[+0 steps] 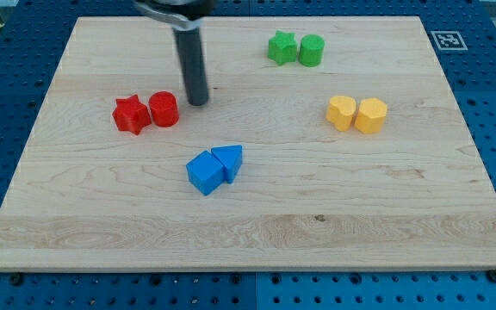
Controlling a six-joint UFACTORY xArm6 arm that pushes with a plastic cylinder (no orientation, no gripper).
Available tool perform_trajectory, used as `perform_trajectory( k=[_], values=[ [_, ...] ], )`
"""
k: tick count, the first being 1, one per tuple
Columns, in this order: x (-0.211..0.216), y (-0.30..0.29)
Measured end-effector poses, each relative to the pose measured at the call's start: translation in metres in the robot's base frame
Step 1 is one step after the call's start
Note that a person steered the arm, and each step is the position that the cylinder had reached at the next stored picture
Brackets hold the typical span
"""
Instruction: Slide the blue cube to the bottom center of the board
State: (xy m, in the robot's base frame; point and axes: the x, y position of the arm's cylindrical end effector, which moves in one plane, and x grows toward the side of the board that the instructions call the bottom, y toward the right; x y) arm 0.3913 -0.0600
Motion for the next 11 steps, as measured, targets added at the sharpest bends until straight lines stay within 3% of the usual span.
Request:
perform_trajectory(
  k=[2,5,9,11],
  values=[
    [0.048,0.005],
    [0.077,-0.063],
    [0.16,0.054],
    [0.14,-0.008]
  ],
)
